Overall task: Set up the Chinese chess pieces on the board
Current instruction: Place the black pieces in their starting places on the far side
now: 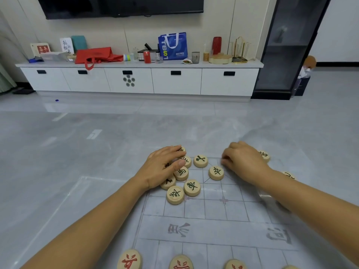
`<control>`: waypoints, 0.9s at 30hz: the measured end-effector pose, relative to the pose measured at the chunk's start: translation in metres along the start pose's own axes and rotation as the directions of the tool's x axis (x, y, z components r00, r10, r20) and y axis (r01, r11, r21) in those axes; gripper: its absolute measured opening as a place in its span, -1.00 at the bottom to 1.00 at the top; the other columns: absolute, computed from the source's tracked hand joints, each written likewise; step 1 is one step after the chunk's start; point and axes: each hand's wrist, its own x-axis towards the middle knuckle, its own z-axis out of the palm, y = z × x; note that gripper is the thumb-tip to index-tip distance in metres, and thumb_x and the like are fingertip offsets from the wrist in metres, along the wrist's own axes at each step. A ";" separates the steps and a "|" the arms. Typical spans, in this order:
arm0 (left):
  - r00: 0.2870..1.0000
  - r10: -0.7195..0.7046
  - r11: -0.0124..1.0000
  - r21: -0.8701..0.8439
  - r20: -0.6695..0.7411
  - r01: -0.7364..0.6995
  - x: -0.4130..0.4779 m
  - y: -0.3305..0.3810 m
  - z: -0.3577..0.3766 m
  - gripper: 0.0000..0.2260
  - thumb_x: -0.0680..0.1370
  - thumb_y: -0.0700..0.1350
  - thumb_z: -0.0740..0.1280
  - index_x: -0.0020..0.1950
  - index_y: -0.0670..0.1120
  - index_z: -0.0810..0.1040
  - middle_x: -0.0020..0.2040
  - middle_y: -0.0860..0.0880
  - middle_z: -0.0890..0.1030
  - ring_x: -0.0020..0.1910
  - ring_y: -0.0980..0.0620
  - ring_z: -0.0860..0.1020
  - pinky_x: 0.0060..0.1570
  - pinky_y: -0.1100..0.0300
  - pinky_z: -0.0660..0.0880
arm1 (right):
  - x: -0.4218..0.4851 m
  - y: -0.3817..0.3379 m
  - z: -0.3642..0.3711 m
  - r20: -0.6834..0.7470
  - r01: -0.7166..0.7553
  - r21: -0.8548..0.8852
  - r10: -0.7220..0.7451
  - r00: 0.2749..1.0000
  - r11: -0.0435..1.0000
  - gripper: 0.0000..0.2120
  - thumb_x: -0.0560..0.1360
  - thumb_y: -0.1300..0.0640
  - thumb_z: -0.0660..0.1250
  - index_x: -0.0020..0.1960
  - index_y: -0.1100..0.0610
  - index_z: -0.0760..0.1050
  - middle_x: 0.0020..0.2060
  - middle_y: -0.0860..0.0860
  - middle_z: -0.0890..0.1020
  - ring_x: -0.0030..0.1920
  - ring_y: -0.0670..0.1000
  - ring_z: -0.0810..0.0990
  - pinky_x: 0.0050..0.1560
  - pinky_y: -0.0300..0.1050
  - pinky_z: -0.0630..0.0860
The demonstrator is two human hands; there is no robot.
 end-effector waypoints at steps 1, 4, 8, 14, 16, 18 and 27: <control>1.000 -0.001 1.000 -0.002 -0.002 0.000 0.000 0.000 0.000 -0.19 0.30 0.55 -0.20 0.37 0.18 0.35 0.46 0.18 0.25 0.46 0.18 0.16 0.45 0.00 0.09 | 0.002 -0.004 -0.001 0.006 0.008 0.069 -0.009 1.000 0.998 -0.74 0.53 0.05 0.22 0.15 0.12 0.51 0.11 0.06 0.52 0.14 0.08 0.43 0.03 -0.09 0.40; 1.000 -0.005 1.000 -0.011 -0.005 0.005 0.000 0.001 -0.001 -0.17 0.28 0.56 -0.21 0.36 0.18 0.35 0.46 0.18 0.26 0.45 0.18 0.17 0.45 0.03 0.09 | -0.001 -0.006 -0.011 -0.025 -0.048 0.089 0.050 0.998 0.995 -0.61 0.47 -0.04 0.30 0.24 0.11 0.41 0.18 0.05 0.44 0.20 0.08 0.40 0.01 -0.09 0.38; 1.000 -0.002 1.000 -0.017 -0.014 0.002 0.000 0.002 -0.001 -0.22 0.31 0.53 -0.14 0.35 0.16 0.37 0.45 0.16 0.28 0.42 0.19 0.22 0.44 0.03 0.13 | -0.014 0.008 -0.022 -0.010 -0.179 -0.222 0.182 0.983 0.958 -0.55 0.48 -0.23 0.16 0.10 0.13 0.42 0.03 0.06 0.49 0.03 0.09 0.51 -0.21 -0.12 0.31; 1.000 -0.012 1.000 -0.020 -0.013 0.012 -0.001 0.004 -0.001 -0.30 0.35 0.46 -0.07 0.34 0.15 0.39 0.45 0.16 0.29 0.42 0.17 0.24 0.43 0.04 0.13 | -0.007 0.005 -0.016 0.184 -0.042 0.177 0.009 0.983 0.983 -0.62 0.52 0.00 0.22 0.32 0.03 0.38 0.12 0.05 0.41 0.01 0.03 0.48 0.03 -0.12 0.43; 1.000 -0.015 0.999 -0.040 -0.024 0.014 -0.001 0.004 -0.002 -0.28 0.34 0.49 -0.08 0.33 0.16 0.40 0.44 0.16 0.31 0.40 0.18 0.26 0.43 0.03 0.15 | -0.001 0.006 -0.014 0.224 -0.046 0.321 -0.029 0.974 0.946 -0.59 0.52 0.09 0.25 0.36 -0.02 0.34 0.10 0.02 0.36 0.01 -0.03 0.43 0.15 -0.14 0.40; 0.999 -0.013 0.998 -0.060 -0.029 0.012 -0.001 0.004 -0.003 -0.25 0.32 0.52 -0.09 0.32 0.15 0.41 0.43 0.16 0.32 0.39 0.19 0.26 0.42 0.05 0.17 | 0.001 0.007 -0.012 0.222 -0.070 0.425 -0.028 0.975 0.902 -0.55 0.50 0.14 0.28 0.37 -0.03 0.32 0.07 -0.01 0.34 0.00 -0.07 0.41 0.19 -0.18 0.39; 0.999 -0.024 0.997 -0.071 -0.029 0.022 -0.002 0.004 -0.004 -0.17 0.27 0.57 -0.14 0.32 0.15 0.42 0.43 0.17 0.32 0.34 0.27 0.26 0.42 0.06 0.17 | 0.004 0.003 0.006 0.125 -0.117 0.490 0.064 0.990 0.864 -0.60 0.46 0.08 0.35 0.27 0.12 0.42 0.09 0.01 0.37 0.08 -0.01 0.45 0.17 -0.20 0.39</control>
